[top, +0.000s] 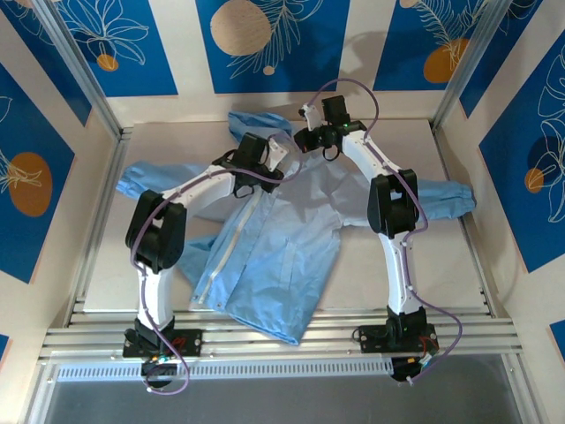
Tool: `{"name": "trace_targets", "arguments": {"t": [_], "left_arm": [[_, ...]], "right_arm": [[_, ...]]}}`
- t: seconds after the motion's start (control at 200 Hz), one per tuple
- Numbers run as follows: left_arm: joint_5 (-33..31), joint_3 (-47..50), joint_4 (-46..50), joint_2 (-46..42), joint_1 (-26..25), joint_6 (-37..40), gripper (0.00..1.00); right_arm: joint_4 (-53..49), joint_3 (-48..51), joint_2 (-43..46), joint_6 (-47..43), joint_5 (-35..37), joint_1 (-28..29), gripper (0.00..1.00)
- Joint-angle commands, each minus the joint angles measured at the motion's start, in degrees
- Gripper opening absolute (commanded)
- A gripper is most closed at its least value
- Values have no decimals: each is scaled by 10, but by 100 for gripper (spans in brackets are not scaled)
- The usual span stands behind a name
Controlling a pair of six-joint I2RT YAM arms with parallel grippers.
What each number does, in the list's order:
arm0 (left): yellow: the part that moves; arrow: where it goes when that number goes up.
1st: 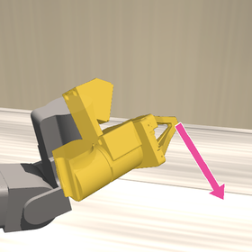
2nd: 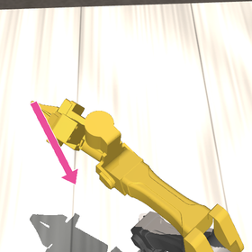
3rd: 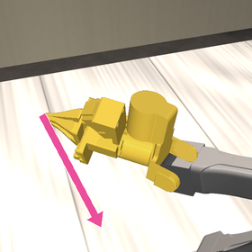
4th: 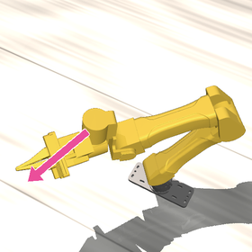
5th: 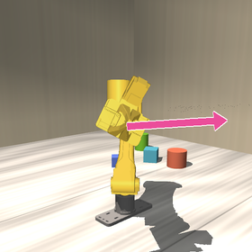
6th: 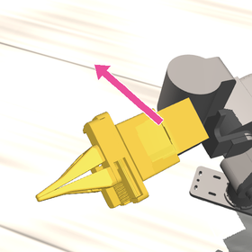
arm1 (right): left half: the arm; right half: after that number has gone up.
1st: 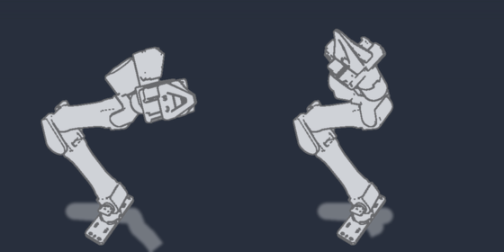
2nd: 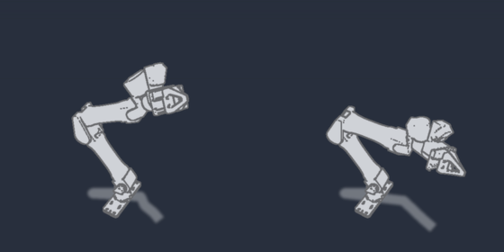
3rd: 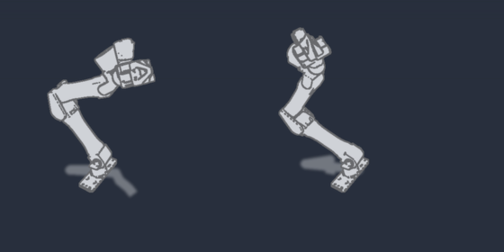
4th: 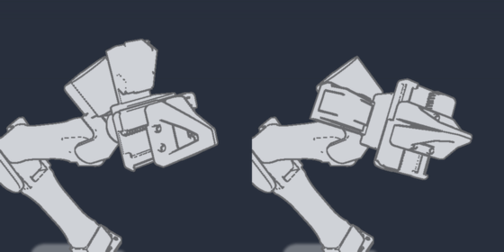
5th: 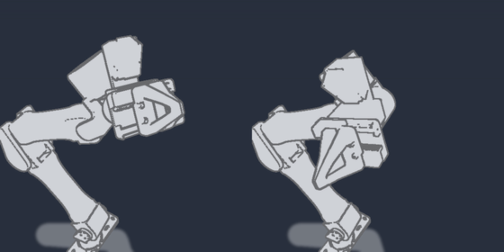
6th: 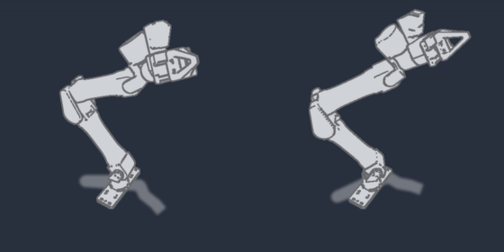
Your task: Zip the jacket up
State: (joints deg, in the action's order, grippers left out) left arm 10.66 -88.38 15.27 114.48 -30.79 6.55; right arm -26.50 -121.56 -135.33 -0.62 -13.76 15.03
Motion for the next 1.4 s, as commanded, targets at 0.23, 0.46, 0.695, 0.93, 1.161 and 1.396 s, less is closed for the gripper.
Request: {"name": "trace_targets", "arguments": {"t": [0.23,0.46,0.695,0.93,1.161,1.396], "left_arm": [[30,70,32,-55,-2,-5,0],[59,51,-3,-60,30,-95,50],[109,27,-91,-44,83,-221,41],[142,-119,-92,90,87,-279,31],[149,-214,-75,176,69,-292,22],[116,-349,12,283,60,-293,24]], "right_arm": [[51,5,11,-12,74,-52,0],[58,47,44,8,-6,-38,0],[69,64,37,40,-14,-38,0],[79,58,31,77,-28,-35,0],[85,61,32,95,-22,-29,0],[87,74,46,113,-30,-22,0]]}}
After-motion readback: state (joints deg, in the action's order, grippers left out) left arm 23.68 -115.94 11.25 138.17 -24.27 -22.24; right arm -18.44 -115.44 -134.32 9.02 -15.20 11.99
